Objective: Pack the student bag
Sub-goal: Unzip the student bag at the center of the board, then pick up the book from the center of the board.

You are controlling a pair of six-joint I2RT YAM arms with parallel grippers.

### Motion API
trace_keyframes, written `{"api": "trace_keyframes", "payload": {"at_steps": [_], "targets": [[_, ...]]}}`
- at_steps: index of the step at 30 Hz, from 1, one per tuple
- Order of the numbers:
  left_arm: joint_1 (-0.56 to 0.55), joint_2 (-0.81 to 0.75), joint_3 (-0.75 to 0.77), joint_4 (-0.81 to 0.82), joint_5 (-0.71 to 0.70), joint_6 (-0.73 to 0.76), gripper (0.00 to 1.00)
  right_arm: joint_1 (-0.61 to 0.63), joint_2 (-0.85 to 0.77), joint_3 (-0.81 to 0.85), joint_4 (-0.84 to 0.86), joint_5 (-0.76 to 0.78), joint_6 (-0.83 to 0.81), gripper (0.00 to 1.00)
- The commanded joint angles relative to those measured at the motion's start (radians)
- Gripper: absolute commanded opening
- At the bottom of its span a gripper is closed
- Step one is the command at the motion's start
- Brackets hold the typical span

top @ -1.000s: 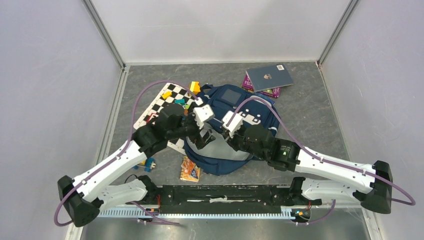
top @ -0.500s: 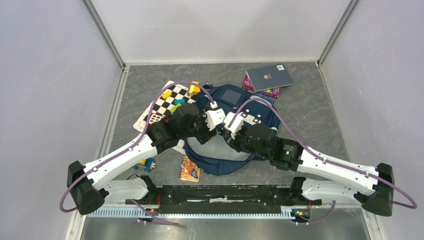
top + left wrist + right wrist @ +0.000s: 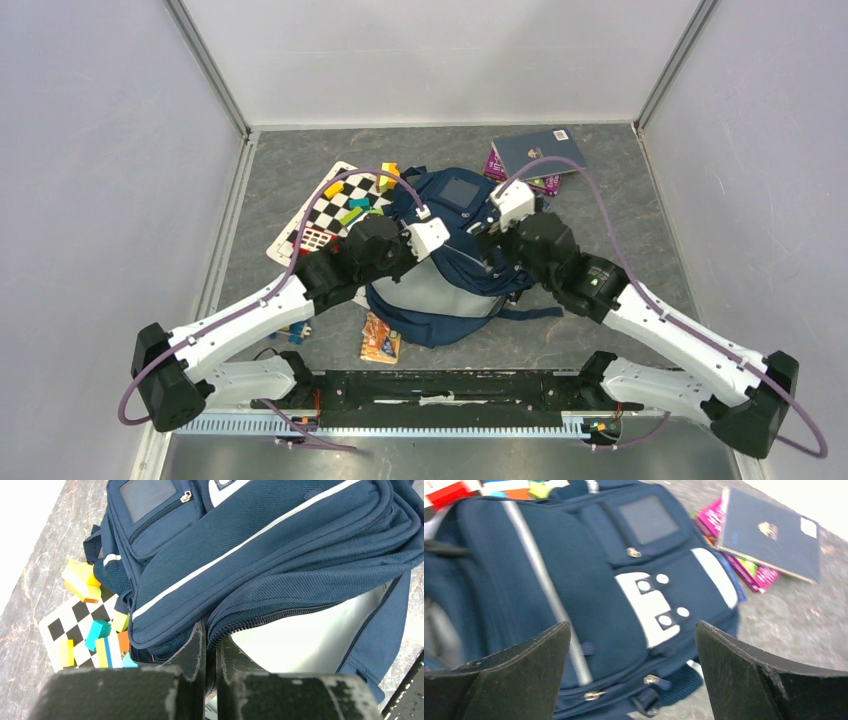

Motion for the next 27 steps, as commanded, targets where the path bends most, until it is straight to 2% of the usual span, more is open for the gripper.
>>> {"api": "trace_keyframes", "payload": {"at_steps": [1, 8, 12, 17, 22, 27], "targets": [[0.013, 0.025, 0.092, 0.041, -0.159, -0.058, 0.02, -0.203, -0.028, 0.039, -0.033, -0.053, 0.066, 0.98], [0.013, 0.064, 0.202, -0.016, -0.142, -0.142, 0.02, -0.677, 0.039, -0.057, 0.141, -0.339, 0.238, 0.98], [0.013, 0.058, 0.179, -0.02, -0.134, -0.149, 0.02, -0.857, 0.105, -0.13, 0.316, -0.436, 0.38, 0.98], [0.012, 0.033, 0.134, -0.029, -0.137, -0.164, 0.02, -0.983, 0.214, -0.189, 0.533, -0.459, 0.531, 0.98], [0.012, 0.02, 0.154, -0.037, -0.178, -0.197, 0.02, -1.044, 0.362, -0.292, 0.93, -0.585, 0.722, 0.96], [0.012, 0.02, 0.173, -0.061, -0.163, -0.23, 0.02, -1.046, 0.539, -0.234, 1.03, -0.551, 0.821, 0.94]]}}
